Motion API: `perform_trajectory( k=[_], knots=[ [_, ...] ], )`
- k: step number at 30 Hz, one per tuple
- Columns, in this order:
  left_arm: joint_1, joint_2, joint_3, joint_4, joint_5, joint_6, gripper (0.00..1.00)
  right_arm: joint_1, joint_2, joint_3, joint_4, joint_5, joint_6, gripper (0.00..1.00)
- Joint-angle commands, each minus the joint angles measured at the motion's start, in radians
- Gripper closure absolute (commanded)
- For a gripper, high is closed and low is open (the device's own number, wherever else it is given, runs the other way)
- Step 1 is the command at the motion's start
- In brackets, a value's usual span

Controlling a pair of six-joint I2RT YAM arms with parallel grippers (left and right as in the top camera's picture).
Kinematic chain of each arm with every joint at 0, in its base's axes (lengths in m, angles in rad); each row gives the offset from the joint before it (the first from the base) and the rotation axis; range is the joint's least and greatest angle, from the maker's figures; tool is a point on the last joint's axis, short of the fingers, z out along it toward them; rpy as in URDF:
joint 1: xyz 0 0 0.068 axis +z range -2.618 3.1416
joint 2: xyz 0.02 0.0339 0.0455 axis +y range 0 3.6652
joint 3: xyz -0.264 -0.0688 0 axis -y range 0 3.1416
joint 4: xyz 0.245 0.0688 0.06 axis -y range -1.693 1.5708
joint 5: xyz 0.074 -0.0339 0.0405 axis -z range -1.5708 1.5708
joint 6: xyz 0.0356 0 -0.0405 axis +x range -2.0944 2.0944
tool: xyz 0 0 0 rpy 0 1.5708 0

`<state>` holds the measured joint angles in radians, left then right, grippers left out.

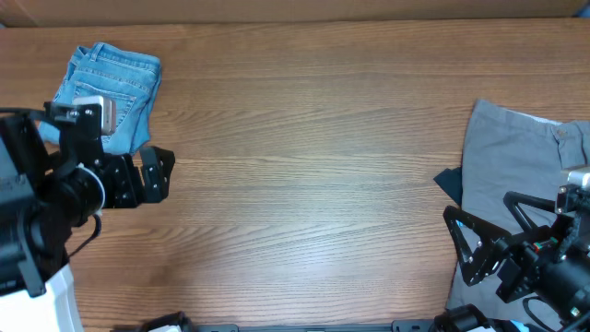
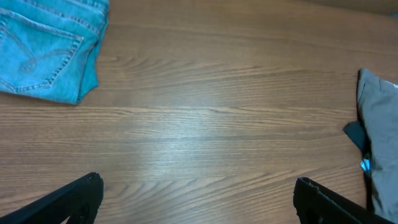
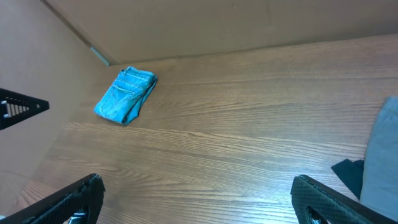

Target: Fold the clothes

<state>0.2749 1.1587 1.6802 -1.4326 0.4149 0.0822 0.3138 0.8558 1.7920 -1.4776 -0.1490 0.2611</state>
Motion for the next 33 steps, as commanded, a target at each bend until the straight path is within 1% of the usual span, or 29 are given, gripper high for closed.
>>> perform_trajectory(
  k=[1, 8, 11, 15, 17, 18, 19, 20, 21, 23, 25, 27, 29, 33],
  knots=[
    [-0.001, 0.034, 0.006, -0.001, -0.007, 0.016, 0.0, -0.004, -0.001, 0.002, 0.005, 0.01, -0.006, 0.0],
    [-0.001, 0.109, 0.006, -0.001, -0.007, 0.016, 0.0, -0.004, -0.001, 0.002, -0.001, 0.026, -0.012, 0.0],
    [-0.001, 0.142, 0.006, -0.001, -0.007, 0.016, 0.0, -0.004, -0.001, -0.025, 0.104, 0.136, -0.018, 0.0],
    [-0.001, 0.187, 0.006, -0.001, -0.007, 0.016, 0.0, -0.019, -0.017, -0.161, 0.279, 0.217, -0.08, 0.0],
    [-0.001, 0.208, 0.006, 0.0, -0.007, 0.015, 0.0, -0.042, -0.052, -0.295, 0.42, 0.238, -0.08, 0.0],
    [-0.001, 0.225, 0.006, 0.0, -0.007, 0.015, 0.0, -0.059, -0.085, -0.419, 0.549, 0.232, -0.079, 0.0],
    [-0.001, 0.235, 0.006, 0.0, -0.007, 0.015, 0.0, -0.064, -0.101, -0.483, 0.61, 0.222, -0.079, 0.0],
    [-0.001, 0.249, 0.006, 0.0, -0.008, 0.016, 0.0, -0.068, -0.138, -0.625, 0.73, 0.207, -0.079, 0.0],
    [-0.001, 0.261, 0.006, 0.0, -0.007, 0.016, 0.0, -0.068, -0.161, -0.709, 0.785, 0.208, -0.079, 0.0],
    [-0.001, 0.275, 0.006, 0.0, -0.007, 0.016, 0.0, -0.069, -0.198, -0.819, 0.85, 0.211, -0.079, 0.0],
    [-0.001, 0.303, 0.006, 0.0, -0.007, 0.016, 0.0, -0.079, -0.308, -1.025, 1.012, 0.202, -0.079, 0.0],
    [-0.001, 0.318, 0.006, 0.0, -0.007, 0.016, 0.0, -0.089, -0.379, -1.13, 1.104, 0.198, -0.079, 0.0],
    [-0.001, 0.339, 0.006, 0.0, -0.007, 0.016, 0.0, -0.103, -0.493, -1.277, 1.221, 0.2, -0.079, 0.0],
    [-0.001, 0.371, 0.006, 0.0, -0.007, 0.015, 0.0, -0.122, -0.681, -1.516, 1.348, 0.196, -0.078, 0.0]
  ],
)
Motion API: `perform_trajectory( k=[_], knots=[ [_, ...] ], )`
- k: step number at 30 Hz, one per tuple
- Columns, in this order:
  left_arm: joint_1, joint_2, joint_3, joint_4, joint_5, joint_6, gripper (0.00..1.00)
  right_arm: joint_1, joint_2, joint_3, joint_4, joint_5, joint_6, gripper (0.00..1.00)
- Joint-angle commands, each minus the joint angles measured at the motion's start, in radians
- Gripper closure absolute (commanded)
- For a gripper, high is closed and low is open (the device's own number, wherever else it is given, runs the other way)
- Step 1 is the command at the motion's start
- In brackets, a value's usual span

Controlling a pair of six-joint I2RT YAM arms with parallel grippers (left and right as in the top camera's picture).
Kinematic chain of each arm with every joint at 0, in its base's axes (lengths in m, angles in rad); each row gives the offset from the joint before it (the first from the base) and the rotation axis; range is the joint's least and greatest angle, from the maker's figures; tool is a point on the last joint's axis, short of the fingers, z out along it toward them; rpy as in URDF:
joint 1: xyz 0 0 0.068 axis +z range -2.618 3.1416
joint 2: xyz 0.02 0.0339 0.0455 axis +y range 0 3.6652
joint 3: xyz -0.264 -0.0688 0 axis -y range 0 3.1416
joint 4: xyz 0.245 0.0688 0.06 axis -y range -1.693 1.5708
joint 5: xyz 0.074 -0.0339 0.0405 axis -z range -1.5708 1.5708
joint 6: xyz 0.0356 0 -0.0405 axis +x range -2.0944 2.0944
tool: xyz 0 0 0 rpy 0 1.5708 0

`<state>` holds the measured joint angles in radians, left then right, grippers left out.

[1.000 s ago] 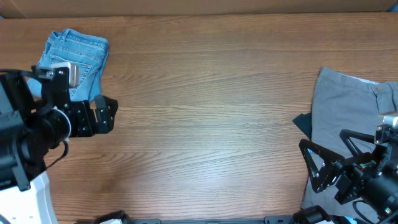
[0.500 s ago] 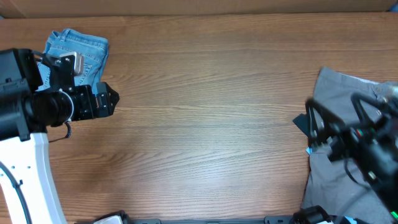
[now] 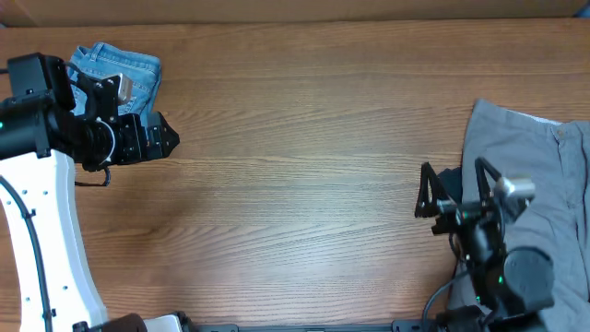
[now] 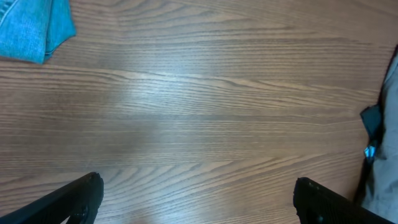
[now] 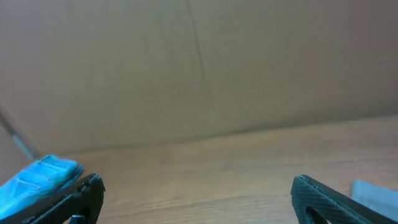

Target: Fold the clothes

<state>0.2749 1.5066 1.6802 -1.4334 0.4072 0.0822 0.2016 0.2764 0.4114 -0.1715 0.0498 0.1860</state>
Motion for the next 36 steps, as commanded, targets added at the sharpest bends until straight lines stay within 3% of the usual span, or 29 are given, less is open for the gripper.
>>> perform_trajectory(
  k=[1, 4, 8, 18, 36],
  knots=[
    [-0.001, 0.029, 0.006, 0.001, 0.0, 0.015, 0.0, -0.01, -0.137, -0.177, 0.054, -0.004, -0.002, 0.0],
    [-0.001, 0.04, 0.006, 0.001, 0.0, 0.016, 0.0, -0.01, -0.259, -0.307, 0.126, -0.013, 0.0, 0.0],
    [-0.001, 0.042, 0.006, 0.001, 0.0, 0.016, 0.0, -0.012, -0.274, -0.404, 0.212, -0.078, 0.0, 0.0],
    [-0.001, 0.042, 0.006, 0.001, 0.0, 0.016, 0.0, -0.012, -0.273, -0.404, 0.086, -0.08, 0.0, 0.0],
    [0.0, 0.039, 0.006, 0.005, -0.036, 0.016, 0.0, -0.012, -0.27, -0.403, 0.09, -0.078, 0.0, 0.0]
  ],
)
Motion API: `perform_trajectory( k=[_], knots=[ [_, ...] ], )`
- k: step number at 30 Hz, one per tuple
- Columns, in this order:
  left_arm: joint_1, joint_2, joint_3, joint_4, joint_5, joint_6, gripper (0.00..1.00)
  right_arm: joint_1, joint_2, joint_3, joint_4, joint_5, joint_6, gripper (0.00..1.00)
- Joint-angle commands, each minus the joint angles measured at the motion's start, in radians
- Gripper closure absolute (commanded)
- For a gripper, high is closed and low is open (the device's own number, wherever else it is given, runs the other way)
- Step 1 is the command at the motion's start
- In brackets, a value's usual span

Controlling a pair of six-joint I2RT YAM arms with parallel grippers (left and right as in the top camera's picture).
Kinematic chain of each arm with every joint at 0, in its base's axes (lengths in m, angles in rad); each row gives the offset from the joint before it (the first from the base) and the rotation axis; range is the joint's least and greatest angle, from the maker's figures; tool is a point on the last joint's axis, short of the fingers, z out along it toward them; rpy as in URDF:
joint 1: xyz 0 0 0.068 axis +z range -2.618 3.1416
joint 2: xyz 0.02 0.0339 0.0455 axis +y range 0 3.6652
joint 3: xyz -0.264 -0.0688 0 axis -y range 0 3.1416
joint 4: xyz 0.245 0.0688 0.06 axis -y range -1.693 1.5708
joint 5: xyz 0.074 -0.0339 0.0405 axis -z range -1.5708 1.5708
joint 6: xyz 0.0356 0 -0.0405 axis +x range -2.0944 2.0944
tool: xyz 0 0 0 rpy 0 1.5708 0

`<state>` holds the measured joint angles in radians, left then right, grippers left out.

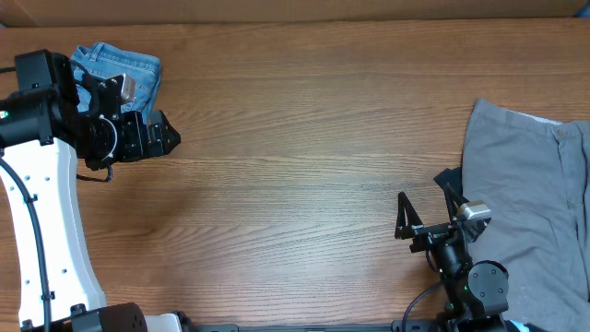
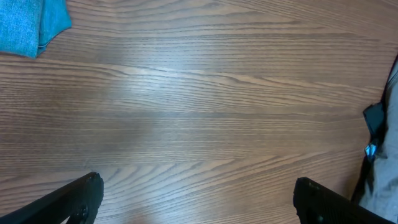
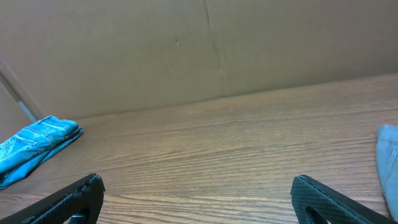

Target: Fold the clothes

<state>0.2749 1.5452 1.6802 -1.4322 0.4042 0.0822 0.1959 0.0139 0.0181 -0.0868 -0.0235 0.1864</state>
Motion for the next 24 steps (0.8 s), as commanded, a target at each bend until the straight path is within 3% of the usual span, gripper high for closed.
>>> perform_trajectory(
  k=[1, 5, 9, 12, 15, 20, 21, 24],
  knots=[
    [-0.004, -0.003, 0.006, 0.004, -0.043, 0.016, 0.0, -0.006, -0.007, -0.01, 0.005, -0.005, -0.001, 0.0],
    [-0.063, -0.063, 0.005, 0.004, -0.108, 0.016, 0.0, -0.006, -0.007, -0.01, 0.005, -0.005, -0.001, 0.0],
    [-0.228, -0.183, 0.003, 0.011, -0.266, 0.027, 0.0, -0.006, -0.007, -0.01, 0.005, -0.005, -0.001, 0.0],
    [-0.316, -0.288, -0.034, 0.167, -0.33, 0.027, 0.0, -0.006, -0.007, -0.01, 0.005, -0.005, -0.001, 0.0],
    [-0.335, -0.422, -0.146, 0.404, -0.306, 0.026, 0.0, -0.006, -0.007, -0.01, 0.005, -0.005, -0.001, 0.0],
    [-0.332, -0.78, -0.559, 0.741, -0.32, 0.028, 0.0, -0.006, -0.007, -0.01, 0.005, -0.005, -0.001, 0.0],
    [-0.332, -0.949, -0.748, 0.855, -0.341, 0.031, 0.0, -0.006, -0.007, -0.01, 0.005, -0.005, -0.001, 0.0],
    [-0.317, -1.186, -1.036, 0.949, -0.327, 0.022, 0.0, -0.006, -0.007, -0.01, 0.005, -0.005, -0.001, 0.0]
  ],
)
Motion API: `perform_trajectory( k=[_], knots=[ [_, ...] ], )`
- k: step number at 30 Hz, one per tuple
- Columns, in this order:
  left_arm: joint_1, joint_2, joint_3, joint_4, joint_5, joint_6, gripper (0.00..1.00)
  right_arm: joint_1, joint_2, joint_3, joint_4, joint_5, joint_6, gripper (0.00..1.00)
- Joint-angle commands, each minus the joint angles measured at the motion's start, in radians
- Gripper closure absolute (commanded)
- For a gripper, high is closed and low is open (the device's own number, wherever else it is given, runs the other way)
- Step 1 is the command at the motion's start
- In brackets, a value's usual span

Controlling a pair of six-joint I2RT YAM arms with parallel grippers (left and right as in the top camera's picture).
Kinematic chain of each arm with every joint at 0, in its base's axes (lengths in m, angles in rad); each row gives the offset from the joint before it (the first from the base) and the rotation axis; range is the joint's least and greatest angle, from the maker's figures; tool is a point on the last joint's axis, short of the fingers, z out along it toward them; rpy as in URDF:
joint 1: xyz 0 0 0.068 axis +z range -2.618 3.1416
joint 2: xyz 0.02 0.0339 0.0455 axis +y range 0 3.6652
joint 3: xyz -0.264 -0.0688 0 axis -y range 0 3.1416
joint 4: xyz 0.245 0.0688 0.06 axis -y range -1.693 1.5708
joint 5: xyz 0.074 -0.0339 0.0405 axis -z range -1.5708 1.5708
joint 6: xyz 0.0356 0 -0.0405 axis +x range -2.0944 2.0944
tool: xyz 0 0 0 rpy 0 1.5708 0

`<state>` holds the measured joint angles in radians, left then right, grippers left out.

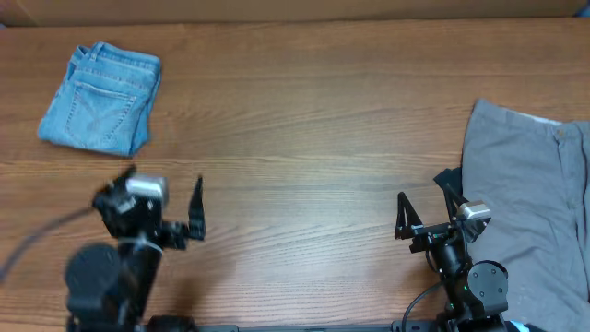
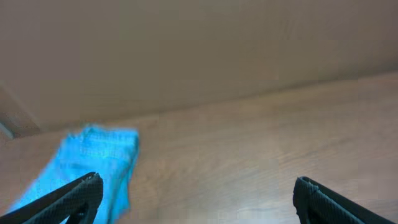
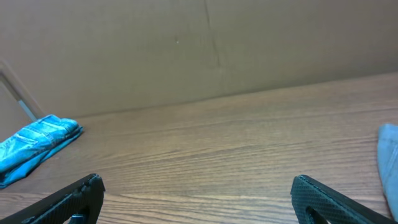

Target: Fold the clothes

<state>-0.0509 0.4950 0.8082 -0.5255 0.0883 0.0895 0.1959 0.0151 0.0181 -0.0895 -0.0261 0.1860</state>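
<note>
A folded pair of blue jeans (image 1: 101,96) lies at the table's far left, seen also as blue jeans (image 2: 87,165) in the left wrist view and blue jeans (image 3: 34,144) in the right wrist view. A grey garment (image 1: 530,189) lies spread at the right edge; its edge (image 3: 390,155) shows in the right wrist view. My left gripper (image 1: 166,205) sits low at the front left, open and empty, pointing toward the back wall. At the front right, beside the grey garment, my right gripper (image 1: 426,205) also stands open with nothing between its fingers.
The brown wooden table (image 1: 304,138) stretches between the two garments. A cardboard wall (image 3: 186,50) rises behind the table's far edge. A dark blue scrap (image 1: 449,184) peeks out at the grey garment's left edge.
My left arm has moved from beside the jeans at the far left down to the front left, now facing the back wall. The right gripper has not moved.
Both grippers stayed open and empty throughout. At first the left gripper was by the jeans and the right one low at the front right corner. Then the right arm stood at the grey garment's left edge, and later nearer the front. Now the left arm rests at the front left.
</note>
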Motion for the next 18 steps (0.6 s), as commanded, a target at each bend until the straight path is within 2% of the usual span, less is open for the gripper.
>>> perform_trajectory(
  k=[1, 6, 11, 14, 18],
  knots=[
    [0.009, -0.235, -0.309, 0.135, 0.014, 0.015, 0.0, -0.006, -0.008, -0.01, 0.008, -0.002, 0.0, 0.0],
    [0.008, -0.481, -0.647, 0.372, 0.043, -0.027, 0.0, -0.006, -0.008, -0.01, 0.008, -0.002, 0.0, 0.0],
    [-0.004, -0.492, -0.798, 0.519, 0.044, -0.045, 0.0, -0.006, -0.008, -0.01, 0.008, -0.002, 0.0, 0.0],
    [-0.005, -0.492, -0.803, 0.462, 0.043, -0.045, 0.0, -0.006, -0.008, -0.01, 0.008, -0.002, 0.0, 0.0],
    [-0.004, -0.491, -0.803, 0.462, 0.041, -0.044, 0.0, -0.006, -0.008, -0.01, 0.008, -0.002, 0.0, 0.0]
  ],
)
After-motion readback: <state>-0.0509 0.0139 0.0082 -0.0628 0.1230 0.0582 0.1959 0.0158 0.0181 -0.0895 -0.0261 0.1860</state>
